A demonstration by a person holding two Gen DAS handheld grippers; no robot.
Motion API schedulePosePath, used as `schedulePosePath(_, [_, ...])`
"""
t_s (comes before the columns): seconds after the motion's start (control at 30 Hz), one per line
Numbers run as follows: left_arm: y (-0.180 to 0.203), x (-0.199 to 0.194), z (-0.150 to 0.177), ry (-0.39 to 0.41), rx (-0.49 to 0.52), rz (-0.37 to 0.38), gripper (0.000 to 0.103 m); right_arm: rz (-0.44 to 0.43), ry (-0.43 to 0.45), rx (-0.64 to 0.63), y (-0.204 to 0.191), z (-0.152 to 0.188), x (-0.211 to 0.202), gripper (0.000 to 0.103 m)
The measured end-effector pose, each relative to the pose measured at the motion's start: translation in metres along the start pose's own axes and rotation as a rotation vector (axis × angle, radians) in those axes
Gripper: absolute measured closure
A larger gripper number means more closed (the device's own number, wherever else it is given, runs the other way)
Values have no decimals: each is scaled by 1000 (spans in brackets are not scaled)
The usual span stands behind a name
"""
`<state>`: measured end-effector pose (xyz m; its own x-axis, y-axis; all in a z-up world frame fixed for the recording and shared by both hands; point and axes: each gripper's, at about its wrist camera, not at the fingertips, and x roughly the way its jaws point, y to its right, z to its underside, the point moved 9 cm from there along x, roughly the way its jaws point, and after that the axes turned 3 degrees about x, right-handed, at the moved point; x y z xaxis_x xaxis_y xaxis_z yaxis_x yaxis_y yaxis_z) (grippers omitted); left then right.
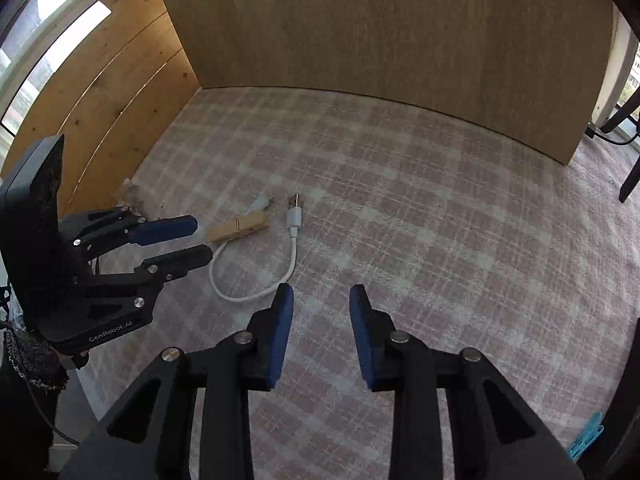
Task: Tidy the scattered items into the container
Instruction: 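Grasp the wooden clothespin with left tool while right tool grasps the USB cable plug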
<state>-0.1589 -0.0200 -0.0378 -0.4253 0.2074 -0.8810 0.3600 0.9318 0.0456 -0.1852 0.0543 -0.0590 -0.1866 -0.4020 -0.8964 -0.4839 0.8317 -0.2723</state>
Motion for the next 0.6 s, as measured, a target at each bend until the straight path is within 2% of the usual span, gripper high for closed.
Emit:
schedulePosePath(0.33, [-1,9,-3,-5,10,27,82,42,-64,-74,-19,-30,51,74])
schedulePosePath(0.47, [-4,10,-2,-6,8,14,95,78,-57,-121,-24,-30,56,75])
schedulePosePath(0.5, [-5,9,-2,-6,0,16,98,93,-52,-136,-25,-30,56,78])
schedulePosePath(0.53, [-6,9,-2,-3,-12,31,99,107,-50,-146,-25,-30,56,88])
schedulePosePath(0.6, [-9,7,-1,5,-36,39,103,104,-48,-138,-23,-28,55,90])
